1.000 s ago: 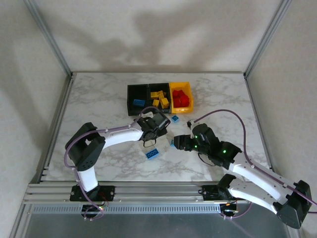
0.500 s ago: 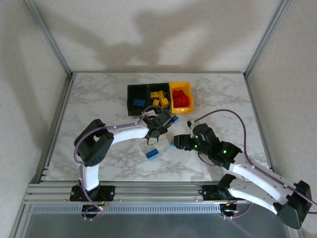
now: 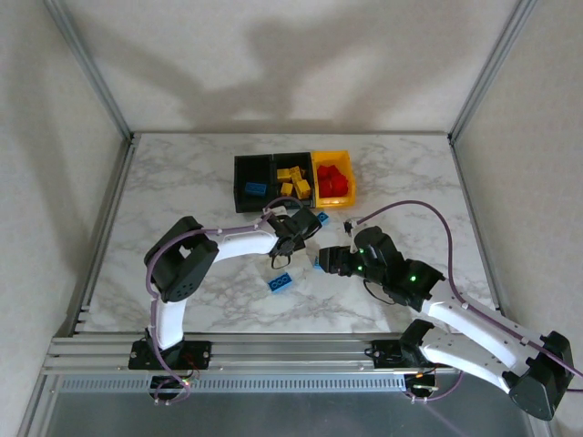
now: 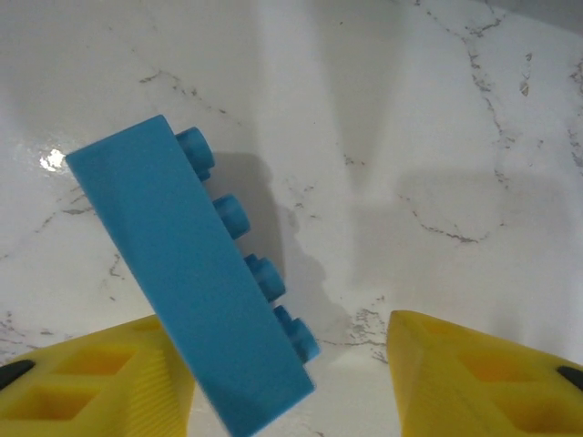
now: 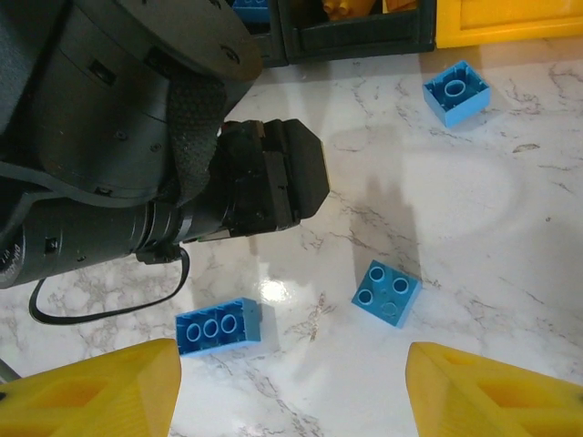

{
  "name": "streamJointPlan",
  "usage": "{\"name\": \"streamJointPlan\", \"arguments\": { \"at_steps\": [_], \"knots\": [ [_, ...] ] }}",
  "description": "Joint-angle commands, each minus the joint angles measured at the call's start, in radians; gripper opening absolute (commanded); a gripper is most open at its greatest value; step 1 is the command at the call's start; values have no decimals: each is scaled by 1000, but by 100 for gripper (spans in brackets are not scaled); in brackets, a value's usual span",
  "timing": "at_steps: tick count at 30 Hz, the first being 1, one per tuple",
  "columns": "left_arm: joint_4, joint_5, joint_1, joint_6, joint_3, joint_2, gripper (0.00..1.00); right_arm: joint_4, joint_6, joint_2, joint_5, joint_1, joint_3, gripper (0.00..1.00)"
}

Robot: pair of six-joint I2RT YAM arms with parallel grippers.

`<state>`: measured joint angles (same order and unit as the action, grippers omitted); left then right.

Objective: Sort the legos into containers by color
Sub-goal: Pick up the lego from the center of the table.

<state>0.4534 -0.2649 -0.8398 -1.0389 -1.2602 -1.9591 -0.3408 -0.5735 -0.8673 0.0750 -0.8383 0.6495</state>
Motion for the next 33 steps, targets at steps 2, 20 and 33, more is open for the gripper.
{"name": "streamJointPlan", "arguments": {
  "at_steps": [2,20,33],
  "knots": [
    [24,-42,19,11,43,28,52,29,-11,-8,-12,0,-5,66],
    [42,-43,50,47,86,154,25,54,-11,-27,-22,-1,2,66],
    [57,-27,234,219,-81,218,26,115,-19,-82,-67,-5,19,65]
  ]
}}
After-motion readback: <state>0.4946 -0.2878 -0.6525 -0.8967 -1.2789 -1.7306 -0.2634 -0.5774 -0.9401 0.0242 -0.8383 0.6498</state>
